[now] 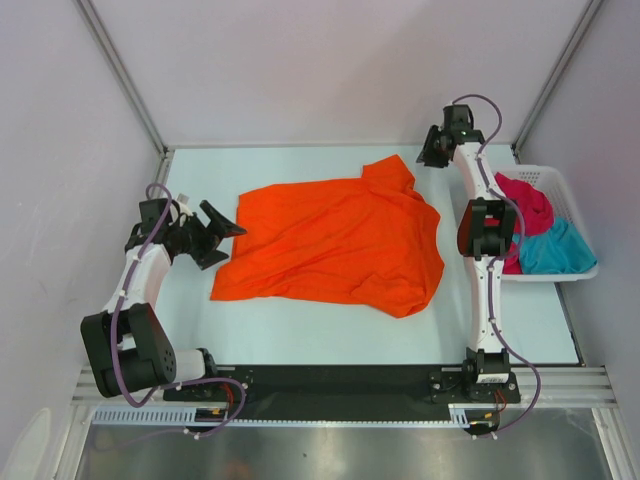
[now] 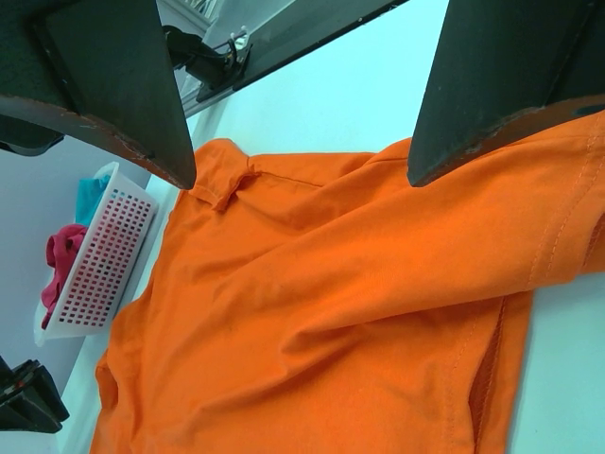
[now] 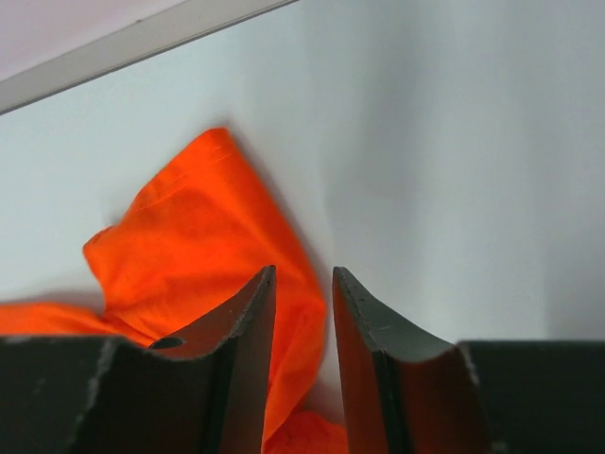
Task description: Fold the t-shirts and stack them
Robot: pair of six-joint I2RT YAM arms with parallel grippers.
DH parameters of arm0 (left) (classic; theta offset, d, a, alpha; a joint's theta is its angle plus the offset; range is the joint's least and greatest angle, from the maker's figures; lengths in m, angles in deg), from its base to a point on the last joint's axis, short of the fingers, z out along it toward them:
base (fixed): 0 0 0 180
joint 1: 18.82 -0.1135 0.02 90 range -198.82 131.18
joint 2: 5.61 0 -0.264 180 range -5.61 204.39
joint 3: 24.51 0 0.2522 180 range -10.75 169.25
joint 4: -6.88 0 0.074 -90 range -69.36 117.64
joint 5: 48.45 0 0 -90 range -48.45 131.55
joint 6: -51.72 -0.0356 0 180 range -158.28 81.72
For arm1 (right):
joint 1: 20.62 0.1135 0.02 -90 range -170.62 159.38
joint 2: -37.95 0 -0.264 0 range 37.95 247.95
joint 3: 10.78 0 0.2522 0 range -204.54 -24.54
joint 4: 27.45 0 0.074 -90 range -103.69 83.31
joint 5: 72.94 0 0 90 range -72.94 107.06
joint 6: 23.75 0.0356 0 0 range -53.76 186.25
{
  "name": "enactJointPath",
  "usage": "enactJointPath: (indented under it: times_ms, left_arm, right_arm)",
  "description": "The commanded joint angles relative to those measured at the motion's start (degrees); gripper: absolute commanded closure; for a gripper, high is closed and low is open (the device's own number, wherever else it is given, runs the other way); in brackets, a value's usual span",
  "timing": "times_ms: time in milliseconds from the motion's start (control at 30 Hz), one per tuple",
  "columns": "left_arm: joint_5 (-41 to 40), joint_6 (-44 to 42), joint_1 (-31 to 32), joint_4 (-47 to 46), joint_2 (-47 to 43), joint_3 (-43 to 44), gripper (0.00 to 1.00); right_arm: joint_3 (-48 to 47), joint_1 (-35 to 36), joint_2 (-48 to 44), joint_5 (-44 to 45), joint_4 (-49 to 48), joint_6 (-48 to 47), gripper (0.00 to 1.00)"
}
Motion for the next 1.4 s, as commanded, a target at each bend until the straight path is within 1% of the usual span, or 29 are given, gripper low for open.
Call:
enactJointPath:
  times_ms: [0, 167, 633, 667, 733, 767, 833, 967, 1167, 1267, 1300, 1367]
  left_arm:
    - [-0.7, -1.5, 0.3, -1.2, 0.4, 2.5, 0.0]
    - [-0.8, -1.6, 0.3, -1.2, 0.8, 2.8, 0.0]
    - [-0.4, -1.8, 0.3, -1.3, 2.0, 3.6, 0.0]
    - [-0.4, -1.9, 0.3, -1.2, 2.1, 3.6, 0.0]
    - [-0.3, -1.9, 0.3, -1.3, 2.3, 3.8, 0.0]
    - [-0.1, -1.9, 0.2, -1.2, 2.3, 3.8, 0.0]
    - [-0.1, -1.9, 0.3, -1.2, 2.3, 4.0, 0.01]
    - [-0.1, -2.2, 0.3, -0.8, 2.5, 4.2, 0.01]
    - [-0.5, -2.4, 0.3, -0.4, 3.1, 4.2, 0.01]
    - [-1.0, -2.6, 0.2, -0.1, 3.5, 4.2, 0.01]
    - [-1.1, -2.6, 0.2, -0.2, 3.6, 4.3, 0.01]
    - [-1.5, -2.5, 0.3, 0.0, 3.9, 4.3, 0.01]
  right_arm:
    - [0.0, 1.1, 1.3, -5.4, -1.3, 1.4, 0.65]
    - [2.5, 2.0, 2.3, -6.2, -0.9, 1.0, 0.66]
    - [4.5, 2.7, 3.8, -6.0, -1.1, 0.8, 0.68]
    - [4.4, 2.7, 4.1, -6.0, -1.1, 0.8, 0.74]
    - [4.2, 2.7, 4.9, -6.2, -1.0, 0.9, 0.93]
    - [4.1, 2.8, 5.3, -6.1, -1.2, 0.9, 1.0]
    - [3.9, 2.8, 5.6, -5.7, -1.5, 0.9, 1.0]
    - [-0.8, 2.2, 7.9, -3.6, -0.9, 0.8, 1.0]
    - [-5.9, 0.0, 8.0, 2.3, -1.5, -0.4, 1.0]
    - [-5.6, -0.7, 6.7, 3.5, -2.7, -0.3, 1.0]
    - [-5.5, -2.2, 6.3, 3.7, -3.0, -0.4, 1.0]
    - [-5.5, -2.9, 6.0, 4.2, -3.1, -0.5, 1.0]
